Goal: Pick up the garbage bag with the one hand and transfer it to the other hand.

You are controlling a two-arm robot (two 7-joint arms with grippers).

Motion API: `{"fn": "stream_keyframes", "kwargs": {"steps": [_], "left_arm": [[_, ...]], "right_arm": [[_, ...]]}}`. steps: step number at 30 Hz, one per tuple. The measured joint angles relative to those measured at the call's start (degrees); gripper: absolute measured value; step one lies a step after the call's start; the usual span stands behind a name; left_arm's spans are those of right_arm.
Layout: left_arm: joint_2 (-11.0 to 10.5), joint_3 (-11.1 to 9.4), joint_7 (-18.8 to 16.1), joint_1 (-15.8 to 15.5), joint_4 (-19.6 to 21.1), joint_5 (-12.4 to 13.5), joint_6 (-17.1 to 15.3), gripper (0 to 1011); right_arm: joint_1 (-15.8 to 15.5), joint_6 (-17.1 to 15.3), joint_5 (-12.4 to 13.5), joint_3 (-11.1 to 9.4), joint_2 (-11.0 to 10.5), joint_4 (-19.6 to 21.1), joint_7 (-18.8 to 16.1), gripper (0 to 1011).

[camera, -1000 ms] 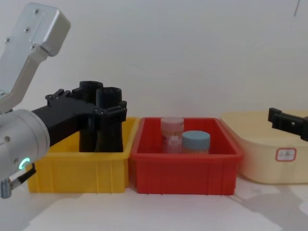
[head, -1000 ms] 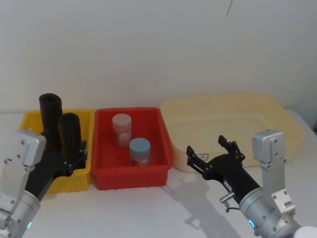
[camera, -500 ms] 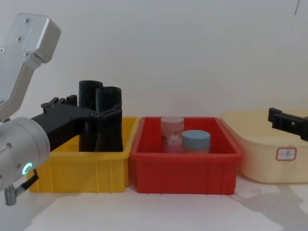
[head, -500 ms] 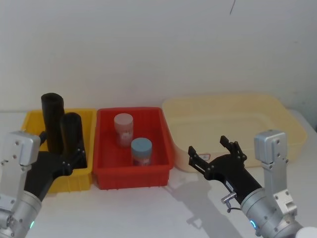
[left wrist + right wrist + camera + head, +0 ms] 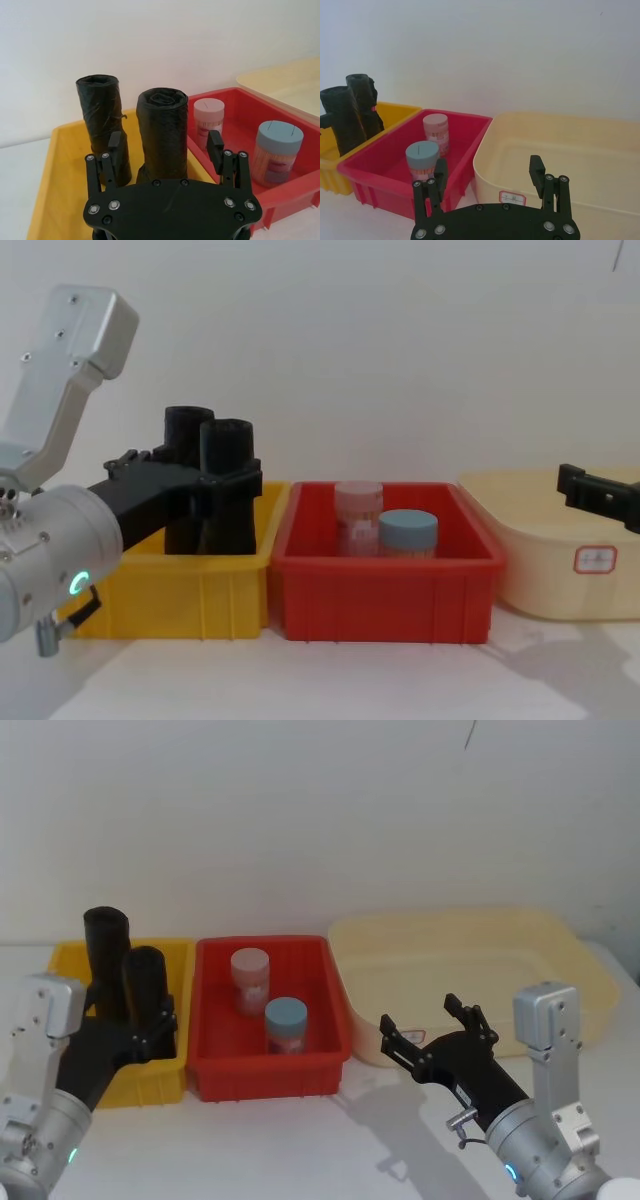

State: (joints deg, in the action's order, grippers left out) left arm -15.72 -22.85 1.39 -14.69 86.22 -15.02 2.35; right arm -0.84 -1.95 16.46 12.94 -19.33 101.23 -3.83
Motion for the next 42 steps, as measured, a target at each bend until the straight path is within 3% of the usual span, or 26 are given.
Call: {"fn": "stream_keyframes", "kwargs": {"steps": [20,31,32,34,36,42], "left_arm": [[2.9,-0.3,5.7,-5.6,-8.3,-1.4,2.1,984],[4.0,0.3,6.7,-7.1,-10.5,-1.6,3.3,711],[4.1,0.4,6.8,-7.2,-10.6,-1.6,3.5,645],[4.2,0.5,6.9,-7.2,-10.7,-1.5,3.6,628],[4.2,0.5,7.0,-7.3,-10.7,-1.5,3.7,532],[4.3,0.7,7.0,-7.4,-10.2,-0.9,3.4,468]], "right_arm": [[0.0,0.0,0.0,0.0,0.0,0.0,0.0,1000],[0.0,0.0,0.0,0.0,0.0,0.0,0.0,1000],[0.0,0.0,0.0,0.0,0.0,0.0,0.0,1000],[0.0,0.0,0.0,0.0,0.0,0.0,0.0,1000],[0.0,0.0,0.0,0.0,0.0,0.0,0.0,1000],[0.0,0.0,0.0,0.0,0.0,0.0,0.0,1000]]}}
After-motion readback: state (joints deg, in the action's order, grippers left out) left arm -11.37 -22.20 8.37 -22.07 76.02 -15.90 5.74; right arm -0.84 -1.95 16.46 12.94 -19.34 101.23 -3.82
